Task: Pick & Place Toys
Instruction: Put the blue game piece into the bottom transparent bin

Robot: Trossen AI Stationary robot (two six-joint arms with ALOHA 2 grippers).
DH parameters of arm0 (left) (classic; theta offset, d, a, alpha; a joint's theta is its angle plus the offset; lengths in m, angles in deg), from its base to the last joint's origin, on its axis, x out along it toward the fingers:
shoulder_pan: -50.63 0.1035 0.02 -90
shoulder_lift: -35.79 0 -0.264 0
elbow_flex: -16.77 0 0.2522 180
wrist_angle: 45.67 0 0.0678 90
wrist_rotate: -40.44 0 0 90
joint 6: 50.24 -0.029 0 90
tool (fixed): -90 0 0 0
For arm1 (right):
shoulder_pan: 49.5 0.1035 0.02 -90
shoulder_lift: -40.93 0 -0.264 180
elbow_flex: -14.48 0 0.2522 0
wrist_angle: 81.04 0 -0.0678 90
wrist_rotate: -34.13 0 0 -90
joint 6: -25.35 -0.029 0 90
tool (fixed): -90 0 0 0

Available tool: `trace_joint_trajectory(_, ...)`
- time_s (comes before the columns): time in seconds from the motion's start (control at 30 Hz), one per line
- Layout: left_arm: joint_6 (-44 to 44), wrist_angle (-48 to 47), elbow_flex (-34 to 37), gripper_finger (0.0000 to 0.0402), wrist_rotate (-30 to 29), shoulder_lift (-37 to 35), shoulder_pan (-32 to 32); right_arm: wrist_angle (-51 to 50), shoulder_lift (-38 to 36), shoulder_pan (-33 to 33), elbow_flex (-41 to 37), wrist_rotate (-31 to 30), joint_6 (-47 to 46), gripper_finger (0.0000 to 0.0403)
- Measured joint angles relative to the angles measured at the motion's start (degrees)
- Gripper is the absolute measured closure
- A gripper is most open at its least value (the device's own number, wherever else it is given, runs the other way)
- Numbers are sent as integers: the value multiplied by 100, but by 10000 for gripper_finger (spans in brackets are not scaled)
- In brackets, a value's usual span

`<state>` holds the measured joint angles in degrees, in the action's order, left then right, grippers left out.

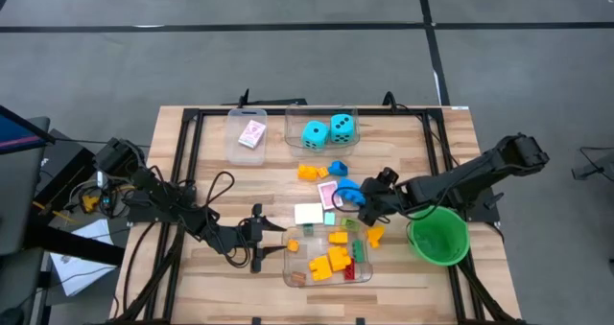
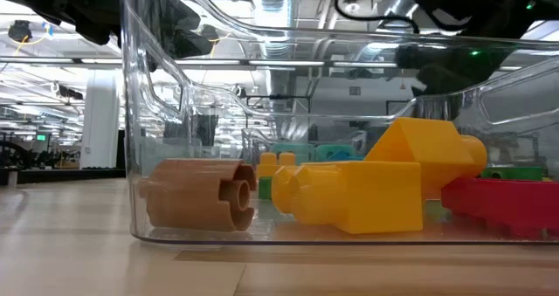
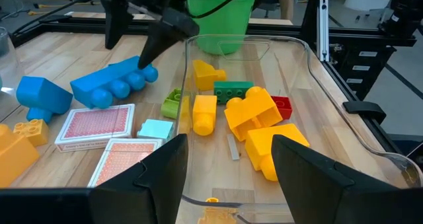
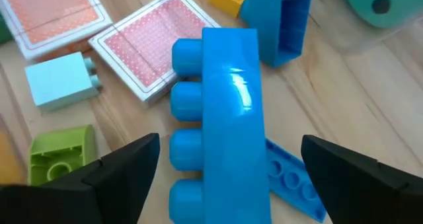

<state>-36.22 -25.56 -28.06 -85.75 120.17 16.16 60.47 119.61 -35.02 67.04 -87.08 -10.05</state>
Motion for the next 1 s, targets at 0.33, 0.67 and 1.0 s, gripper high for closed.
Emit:
trace_joint_trajectory(0.33, 0, 0, 0, 189, 33, 1, -2, 210, 646, -436, 0, 138, 293, 42)
trace_joint_trajectory(0.67, 0, 0, 0, 189, 46, 2, -1, 311, 977, -594, -2, 315, 394, 50)
trace_joint_trajectory(1.0, 0, 0, 0, 189, 48, 2, 0, 251, 629, -568, -2, 337, 401, 142)
